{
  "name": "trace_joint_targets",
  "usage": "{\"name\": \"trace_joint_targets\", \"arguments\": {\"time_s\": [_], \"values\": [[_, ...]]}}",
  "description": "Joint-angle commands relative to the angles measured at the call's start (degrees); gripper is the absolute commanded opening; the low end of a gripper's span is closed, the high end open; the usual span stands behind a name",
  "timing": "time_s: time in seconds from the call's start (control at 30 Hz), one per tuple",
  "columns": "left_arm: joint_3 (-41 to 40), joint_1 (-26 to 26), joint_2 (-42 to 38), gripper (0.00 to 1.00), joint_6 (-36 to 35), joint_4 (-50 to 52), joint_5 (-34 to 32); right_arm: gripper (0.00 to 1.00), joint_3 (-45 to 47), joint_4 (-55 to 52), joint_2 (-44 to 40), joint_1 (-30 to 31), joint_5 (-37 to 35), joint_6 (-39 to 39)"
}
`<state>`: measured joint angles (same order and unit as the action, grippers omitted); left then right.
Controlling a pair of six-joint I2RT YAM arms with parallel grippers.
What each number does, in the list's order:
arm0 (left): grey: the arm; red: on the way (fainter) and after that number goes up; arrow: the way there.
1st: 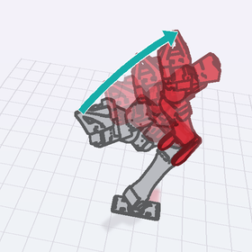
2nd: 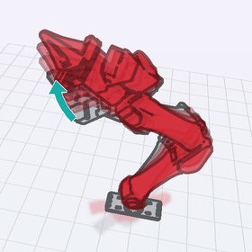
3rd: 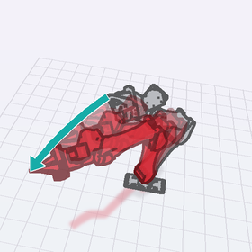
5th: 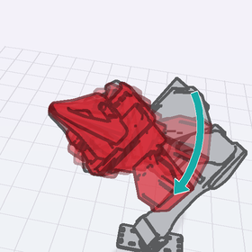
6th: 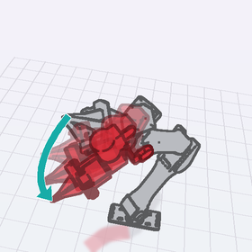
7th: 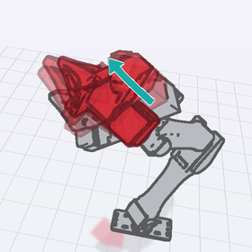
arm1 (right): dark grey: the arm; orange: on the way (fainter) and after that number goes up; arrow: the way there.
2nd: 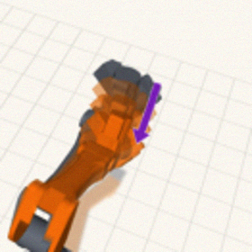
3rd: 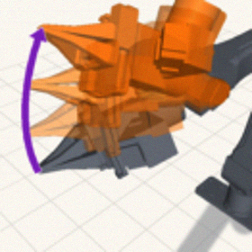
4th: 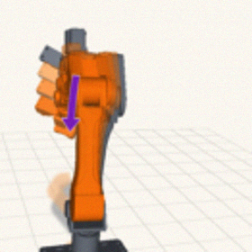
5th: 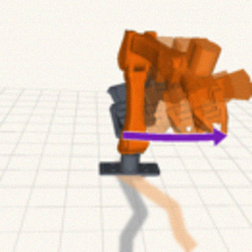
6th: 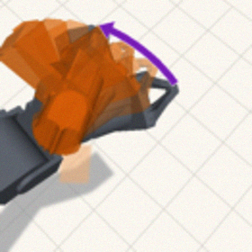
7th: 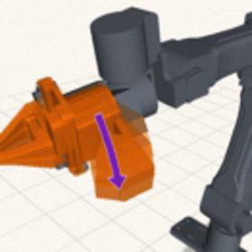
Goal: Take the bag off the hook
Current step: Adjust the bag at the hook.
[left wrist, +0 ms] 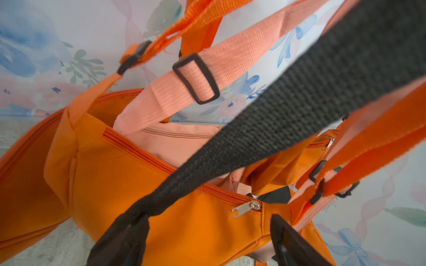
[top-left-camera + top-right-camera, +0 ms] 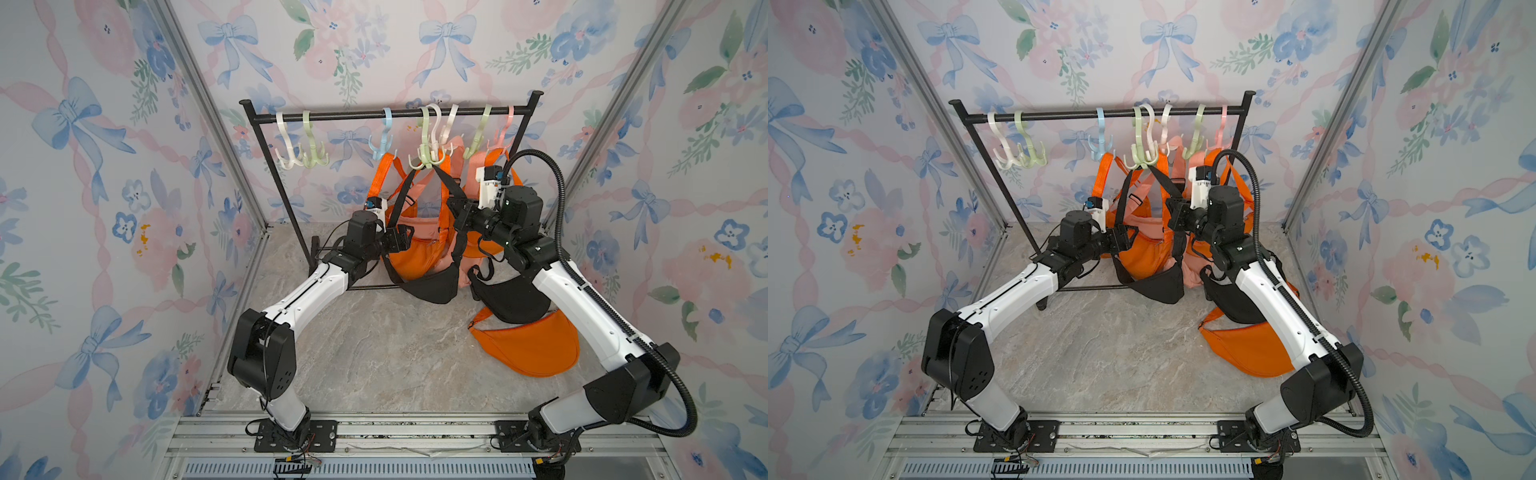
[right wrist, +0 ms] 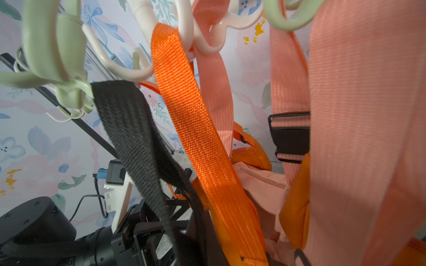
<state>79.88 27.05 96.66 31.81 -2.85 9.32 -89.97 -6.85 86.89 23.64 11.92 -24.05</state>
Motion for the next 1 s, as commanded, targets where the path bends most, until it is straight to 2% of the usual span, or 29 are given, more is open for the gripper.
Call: {"name": "trace_joint_targets", "arguments": {"time_s": [0.0,0.1,0.23,0.53,0.8,0.83,0.9,0.97], "values": [[2.9,-0.1,0.4,0.41,-0.6,0.2,1.2,0.00,0.5,-0.4,-0.7,-0.7,1.0,-1.3],[3.6,-0.1,-0.1,0.21,-0.8,0.9,0.5,0.00,-1.4,0.2,0.1,0.2,1.6,-2.1],[4.7,-0.2,-1.6,0.10,-1.4,2.2,-0.1,0.00,-9.1,-2.1,3.4,3.4,1.6,-0.1],[4.5,-2.5,-10.9,0.07,-3.7,4.3,-3.9,0.00,-34.8,-11.3,16.6,12.8,2.1,5.8],[-2.9,-8.4,-22.7,0.07,-3.8,3.2,-9.2,0.00,-63.1,-22.0,32.2,19.4,3.6,8.6],[-3.9,-8.8,-23.8,0.09,-3.4,3.1,-9.3,0.00,-66.3,-22.5,34.2,20.0,3.8,8.6],[-6.0,-9.1,-25.2,0.28,-3.0,2.5,-9.2,0.00,-70.8,-22.2,36.8,20.8,4.2,8.0],[-8.1,-9.0,-26.1,0.78,-1.8,1.3,-7.7,0.00,-70.9,-19.9,37.6,21.2,4.9,6.7]]}}
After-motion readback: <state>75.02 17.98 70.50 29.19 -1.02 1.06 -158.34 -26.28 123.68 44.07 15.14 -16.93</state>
